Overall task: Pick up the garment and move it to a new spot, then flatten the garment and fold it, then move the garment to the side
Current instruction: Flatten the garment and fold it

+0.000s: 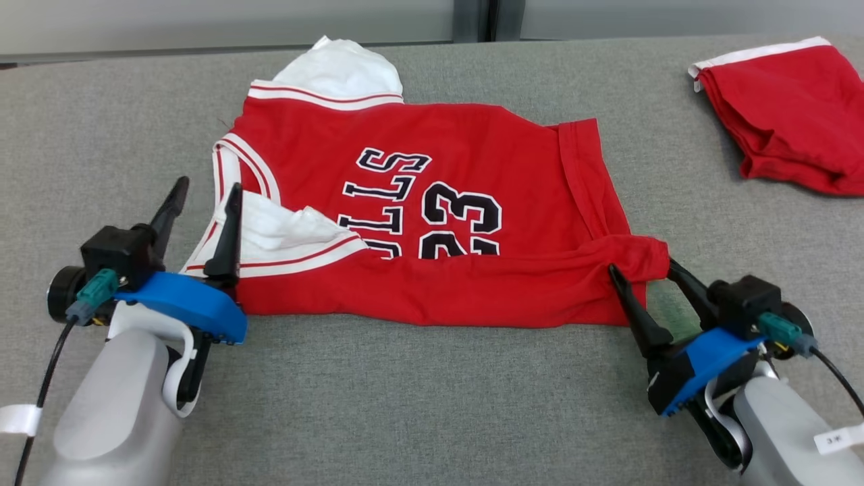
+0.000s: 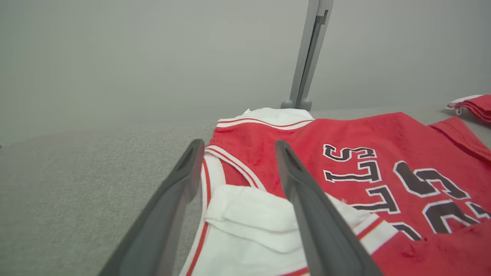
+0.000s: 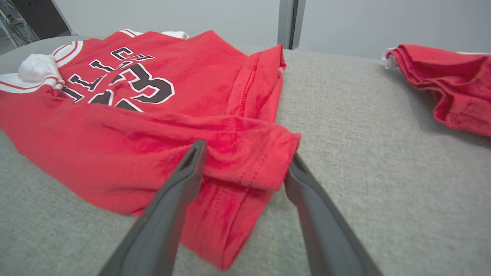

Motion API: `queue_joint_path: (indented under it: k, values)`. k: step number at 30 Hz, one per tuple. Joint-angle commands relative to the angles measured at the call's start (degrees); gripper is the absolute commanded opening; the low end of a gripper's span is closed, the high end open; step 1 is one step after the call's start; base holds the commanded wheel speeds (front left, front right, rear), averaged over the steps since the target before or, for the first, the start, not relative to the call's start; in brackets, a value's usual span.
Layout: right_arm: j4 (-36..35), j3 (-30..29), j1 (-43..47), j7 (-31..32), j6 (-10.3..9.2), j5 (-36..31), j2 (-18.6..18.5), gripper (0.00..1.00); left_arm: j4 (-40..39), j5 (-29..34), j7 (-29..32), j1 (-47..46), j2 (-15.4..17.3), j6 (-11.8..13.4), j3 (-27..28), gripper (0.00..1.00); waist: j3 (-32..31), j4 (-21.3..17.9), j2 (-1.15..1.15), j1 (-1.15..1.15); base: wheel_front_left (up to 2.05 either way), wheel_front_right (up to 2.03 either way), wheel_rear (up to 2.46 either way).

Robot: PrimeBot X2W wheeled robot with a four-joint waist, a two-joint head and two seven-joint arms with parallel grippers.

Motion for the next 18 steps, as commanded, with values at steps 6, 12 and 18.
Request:
queue_joint_path:
  k: [6, 12, 18]
  values:
    - [-2.6, -3.0, 5.9, -0.8, 0.03, -2.1, 0.5, 1.00, -3.6, 0.5, -0.4, 6.0, -0.5, 0.6, 4.7, 1.00, -1.8, 0.3, 0.00, -0.01, 0.00, 0.00, 0.00]
    - [-3.2, -4.9, 8.5, 0.5, 0.03, -4.3, 3.2, 1.00, -3.3, 1.9, -0.4, 11.9, -1.3, 0.6, 5.9, 1.00, -2.1, 0.6, 0.00, -0.01, 0.00, 0.00, 0.00]
    - [-1.1, -7.3, 8.5, 1.9, 0.03, -7.1, 5.0, 1.00, 0.6, 2.3, -0.4, 11.5, -1.9, 0.3, 6.2, 1.00, -1.6, 0.9, 0.00, -0.01, 0.00, 0.00, 0.00]
